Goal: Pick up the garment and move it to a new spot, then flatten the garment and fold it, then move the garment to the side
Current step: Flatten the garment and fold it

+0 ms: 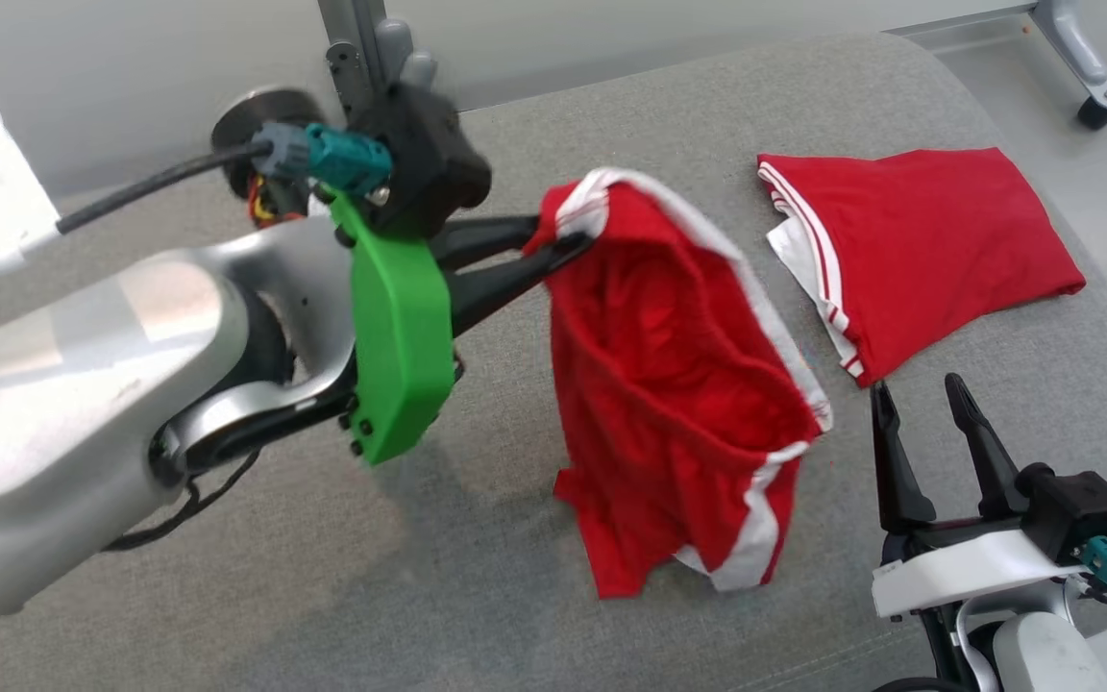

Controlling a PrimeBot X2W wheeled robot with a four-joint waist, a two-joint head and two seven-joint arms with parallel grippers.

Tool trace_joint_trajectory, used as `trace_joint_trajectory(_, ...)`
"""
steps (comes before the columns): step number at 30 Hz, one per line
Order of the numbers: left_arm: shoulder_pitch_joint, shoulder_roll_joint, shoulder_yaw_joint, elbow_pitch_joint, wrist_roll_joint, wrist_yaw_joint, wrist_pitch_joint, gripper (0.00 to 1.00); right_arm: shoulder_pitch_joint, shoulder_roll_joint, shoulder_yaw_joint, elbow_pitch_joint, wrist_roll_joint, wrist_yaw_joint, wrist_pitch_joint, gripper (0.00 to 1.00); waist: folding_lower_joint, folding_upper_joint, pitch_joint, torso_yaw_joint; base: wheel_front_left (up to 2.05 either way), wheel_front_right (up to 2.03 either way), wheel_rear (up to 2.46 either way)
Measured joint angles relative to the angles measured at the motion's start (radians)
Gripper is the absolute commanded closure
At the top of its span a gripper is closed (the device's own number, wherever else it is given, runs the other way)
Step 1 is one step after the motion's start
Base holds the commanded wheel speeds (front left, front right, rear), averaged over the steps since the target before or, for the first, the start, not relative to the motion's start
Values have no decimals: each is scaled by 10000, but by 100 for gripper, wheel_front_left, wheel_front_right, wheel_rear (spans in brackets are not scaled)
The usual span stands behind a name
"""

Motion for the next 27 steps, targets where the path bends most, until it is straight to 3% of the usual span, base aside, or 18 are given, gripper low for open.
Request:
trace_joint_trajectory(3, 783, 803, -234, -48, 8, 0, 934, 100, -59, -2, 40, 0, -6, 0, 0, 0, 0, 0, 19, 141, 0, 0, 0)
trace_joint_trajectory(7, 2604, 1923, -313, -334, 575, 2, 2934, 100, -48, 0, 12, 52, -123, 0, 0, 0, 0, 0, 59, 367, 0, 0, 0)
trace_joint_trajectory(10, 3440, 2447, -290, -257, 552, 0, 3095, 100, 19, -4, -46, 125, -232, 0, 0, 0, 0, 0, 55, 580, 0, 0, 0)
trace_joint_trajectory(14, 4567, 2525, -295, 77, 69, 2, 2155, 100, 180, -2, -119, 203, -320, -2, 0, 0, 0, 0, -7, 898, 0, 0, 0)
trace_joint_trajectory(17, 5290, 2366, -288, 731, -86, 2, 1250, 84, 198, 2, -77, 251, -414, 0, 0, 0, 0, 0, -69, 1162, 0, 0, 0)
trace_joint_trajectory(21, 6182, 1900, -297, 1967, -644, 0, 90, 72, 229, -2, -40, 272, -525, 0, 0, 0, 0, 0, -152, 1524, 0, 0, 0)
trace_joint_trajectory(22, 6329, 1758, -299, 2295, -771, 2, -151, 65, 229, 0, -31, 274, -583, -2, 0, 0, 0, 0, -166, 1614, 0, 0, 0)
trace_joint_trajectory(23, 6453, 1628, -290, 2686, -938, 0, -439, 52, 229, 0, -2, 274, -606, 0, 0, 0, 0, 0, -179, 1704, 0, 0, 0)
trace_joint_trajectory(24, 6537, 1486, -251, 3058, -1089, 0, -784, 0, 228, 0, 13, 280, -675, 0, 0, 0, 0, 0, -189, 1789, 0, 0, 0)
trace_joint_trajectory(27, 6735, 1053, 0, 4389, -1394, 2, -1624, 0, 230, 2, -2, 288, -759, 0, 0, 0, 0, 0, -236, 2018, 0, 0, 0)
